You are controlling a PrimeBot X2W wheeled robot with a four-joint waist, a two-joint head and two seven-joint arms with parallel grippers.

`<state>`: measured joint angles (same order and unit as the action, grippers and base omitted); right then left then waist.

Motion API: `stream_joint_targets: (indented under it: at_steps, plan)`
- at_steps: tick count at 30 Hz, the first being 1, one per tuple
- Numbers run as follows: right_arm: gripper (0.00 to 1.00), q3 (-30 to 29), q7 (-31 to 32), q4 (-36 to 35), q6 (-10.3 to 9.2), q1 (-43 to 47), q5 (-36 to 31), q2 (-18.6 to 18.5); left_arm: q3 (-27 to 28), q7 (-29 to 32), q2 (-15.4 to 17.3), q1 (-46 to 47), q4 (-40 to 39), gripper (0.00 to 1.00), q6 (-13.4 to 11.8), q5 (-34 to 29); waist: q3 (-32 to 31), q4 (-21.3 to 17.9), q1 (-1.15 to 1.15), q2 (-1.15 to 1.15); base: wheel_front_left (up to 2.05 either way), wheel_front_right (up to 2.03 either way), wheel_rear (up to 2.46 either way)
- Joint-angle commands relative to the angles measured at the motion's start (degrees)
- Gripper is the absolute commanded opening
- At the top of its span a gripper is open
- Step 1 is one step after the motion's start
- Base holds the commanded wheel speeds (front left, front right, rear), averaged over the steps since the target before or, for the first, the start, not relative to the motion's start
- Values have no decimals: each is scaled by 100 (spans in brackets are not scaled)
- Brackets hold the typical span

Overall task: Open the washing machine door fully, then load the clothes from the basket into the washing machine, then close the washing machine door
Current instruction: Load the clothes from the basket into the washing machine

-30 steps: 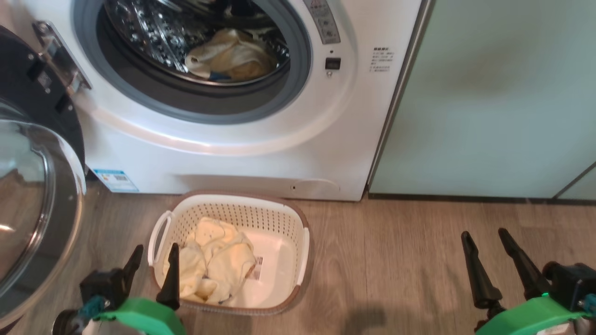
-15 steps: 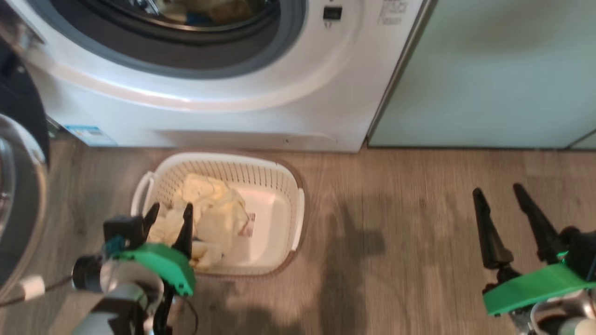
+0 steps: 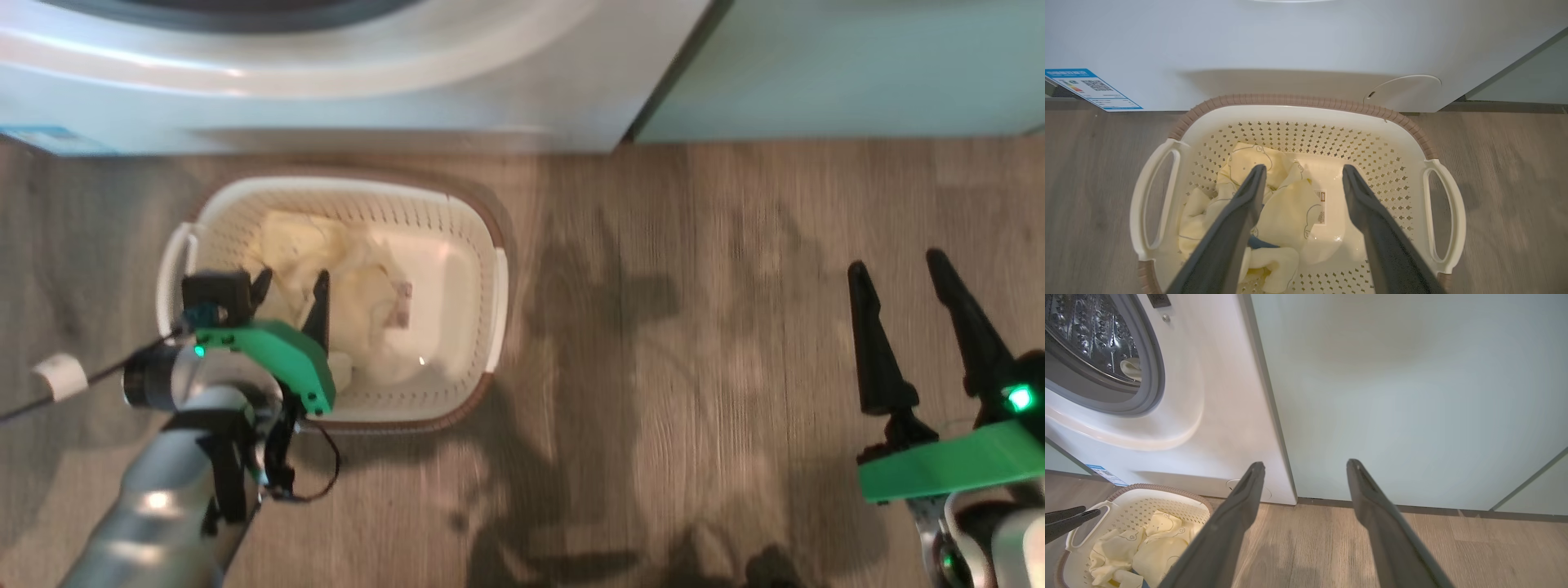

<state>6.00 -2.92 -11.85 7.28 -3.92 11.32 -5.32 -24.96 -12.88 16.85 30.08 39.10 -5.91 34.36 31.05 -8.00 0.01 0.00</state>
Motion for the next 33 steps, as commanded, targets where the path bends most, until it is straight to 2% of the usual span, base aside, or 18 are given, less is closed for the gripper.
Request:
stream_joint_targets:
  at_steps: [1,12,21,27,33]
  plan:
    - [100,96,-80,-234,21,-117,-51,-52,143,-35,110,236,131,100,74,-18,395,-119,-1,0,0,0,0]
    - [100,300,-313,-238,21,-472,39,29,-9,155,204,1395,1516,100,538,-103,1526,-454,-1,0,0,0,0]
    - [100,598,-574,-4,21,-810,201,84,-159,385,278,2029,2390,100,829,-164,2095,-768,-1,0,0,0,0]
    - [100,879,-688,173,21,-989,402,104,-80,398,413,2246,2829,100,856,-66,2345,-1017,-1,0,0,0,0]
    - [100,933,-797,232,21,-1064,503,94,-63,488,485,2488,3101,100,760,-32,2607,-1153,-1,0,0,0,0]
